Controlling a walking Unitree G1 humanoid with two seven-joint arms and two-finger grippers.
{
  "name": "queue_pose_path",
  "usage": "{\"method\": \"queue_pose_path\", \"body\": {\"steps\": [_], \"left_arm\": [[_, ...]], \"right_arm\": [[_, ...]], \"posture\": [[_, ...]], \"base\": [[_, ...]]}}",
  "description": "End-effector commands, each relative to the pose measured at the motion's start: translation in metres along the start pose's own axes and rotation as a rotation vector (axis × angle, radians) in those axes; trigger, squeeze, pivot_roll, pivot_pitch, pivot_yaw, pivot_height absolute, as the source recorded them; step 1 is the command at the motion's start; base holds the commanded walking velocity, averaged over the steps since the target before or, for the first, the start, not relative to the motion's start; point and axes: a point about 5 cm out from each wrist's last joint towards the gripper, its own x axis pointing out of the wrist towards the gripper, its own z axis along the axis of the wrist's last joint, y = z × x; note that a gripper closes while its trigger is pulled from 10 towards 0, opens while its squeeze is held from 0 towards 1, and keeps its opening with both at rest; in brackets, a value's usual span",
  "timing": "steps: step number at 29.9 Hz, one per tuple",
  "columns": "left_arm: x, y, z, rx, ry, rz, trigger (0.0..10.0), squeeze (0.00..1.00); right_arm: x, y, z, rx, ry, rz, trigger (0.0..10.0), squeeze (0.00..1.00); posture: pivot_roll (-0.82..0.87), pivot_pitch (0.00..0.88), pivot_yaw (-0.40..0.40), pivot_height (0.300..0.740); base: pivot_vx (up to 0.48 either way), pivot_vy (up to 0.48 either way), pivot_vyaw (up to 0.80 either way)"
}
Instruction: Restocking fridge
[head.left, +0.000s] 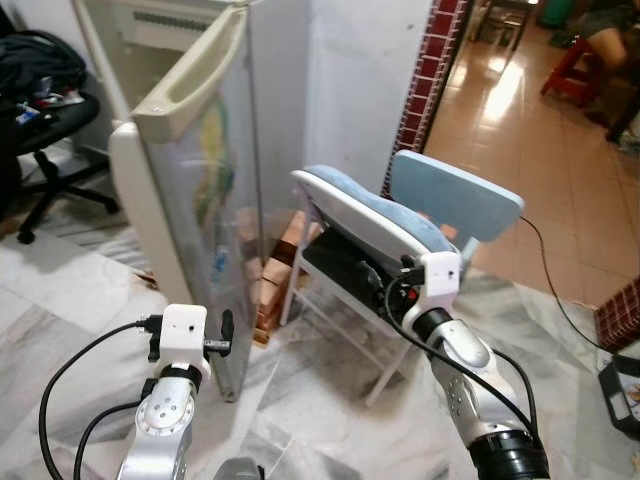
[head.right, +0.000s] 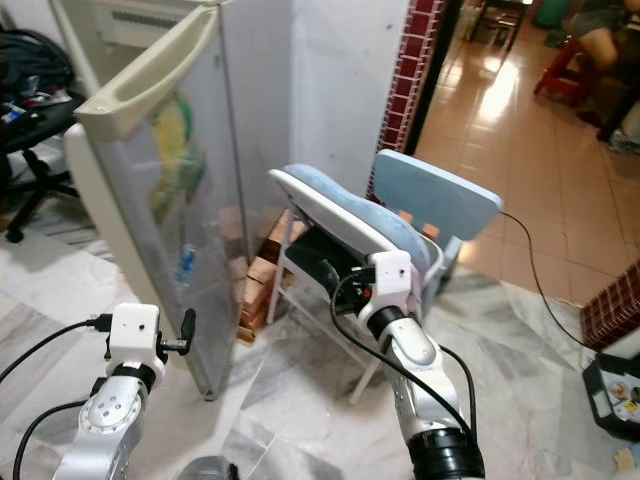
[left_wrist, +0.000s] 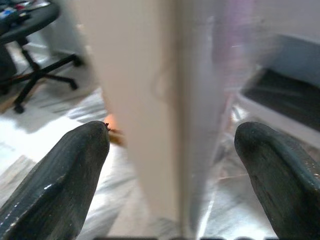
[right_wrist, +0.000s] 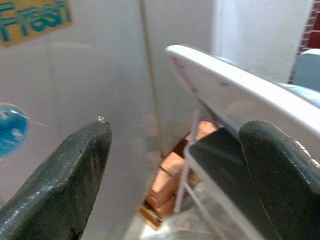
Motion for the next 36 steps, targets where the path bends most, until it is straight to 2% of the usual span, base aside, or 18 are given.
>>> {"method": "queue_pose_path", "body": {"steps": [1, 10, 16, 20, 25, 27, 29, 30, 33, 35, 36], "left_arm": [[0.0, 0.003, -0.001, 0.006, 0.0, 0.011, 10.0, 0.0], [0.002, 0.007, 0.001, 0.011, -0.017, 0.026, 10.0, 0.0], [0.002, 0.005, 0.0, 0.013, -0.007, 0.023, 10.0, 0.0], [0.004, 0.003, 0.0, 0.018, -0.006, 0.014, 10.0, 0.0], [0.007, 0.002, 0.002, 0.024, -0.02, 0.007, 10.0, 0.0], [0.008, 0.001, 0.003, 0.03, -0.026, 0.002, 10.0, 0.0], [0.008, -0.002, 0.004, 0.027, -0.03, -0.002, 10.0, 0.0], [0.008, -0.002, 0.004, 0.027, -0.03, -0.002, 10.0, 0.0], [0.008, -0.004, 0.004, 0.028, -0.033, -0.007, 10.0, 0.0], [0.009, -0.005, 0.005, 0.027, -0.034, -0.007, 10.0, 0.0], [0.009, -0.004, 0.005, 0.027, -0.035, -0.007, 10.0, 0.0]], "right_arm": [[0.0, 0.0, -0.002, -0.003, 0.006, -0.003, 10.0, 0.0], [0.002, 0.0, -0.004, -0.003, 0.007, -0.028, 10.0, 0.0], [0.011, 0.001, 0.001, -0.007, -0.013, -0.051, 10.0, 0.0], [0.023, 0.009, 0.005, -0.026, -0.016, -0.069, 10.0, 0.0], [0.045, 0.032, 0.015, 0.011, -0.025, -0.046, 10.0, 0.0], [0.054, 0.044, 0.021, 0.055, -0.034, -0.031, 10.0, 0.0], [0.067, 0.07, 0.034, 0.129, -0.061, 0.045, 10.0, 0.0], [0.067, 0.07, 0.034, 0.129, -0.061, 0.045, 10.0, 0.0], [0.073, 0.106, 0.05, 0.291, -0.101, 0.234, 10.0, 0.0], [0.069, 0.124, 0.061, 0.342, -0.147, 0.378, 10.0, 0.0], [0.067, 0.127, 0.064, 0.365, -0.154, 0.419, 10.0, 0.0]], "posture": [[0.09, 0.0, -0.045, 0.74], [0.09, 0.0, -0.044, 0.74], [0.09, 0.0, -0.039, 0.74], [0.08, 0.0, -0.037, 0.74], [0.08, 0.0, -0.039, 0.74], [0.09, 0.0, -0.04, 0.74], [0.09, 0.0, -0.043, 0.74], [0.09, 0.0, -0.043, 0.74], [0.1, 0.0, -0.048, 0.74], [0.1, 0.0, -0.051, 0.74], [0.1, 0.0, -0.053, 0.74]], "base": [[0.0, 0.48, 0.0], [0.0, 0.48, 0.0], [0.0, 0.48, 0.0], [0.0, 0.48, 0.0], [0.0, 0.257, 0.0], [0.0, 0.0, 0.0], [0.0, 0.0, 0.0], [0.0, 0.0, 0.0], [0.0, 0.0, 0.0], [0.0, 0.0, 0.0], [0.0, 0.0, 0.0]]}}
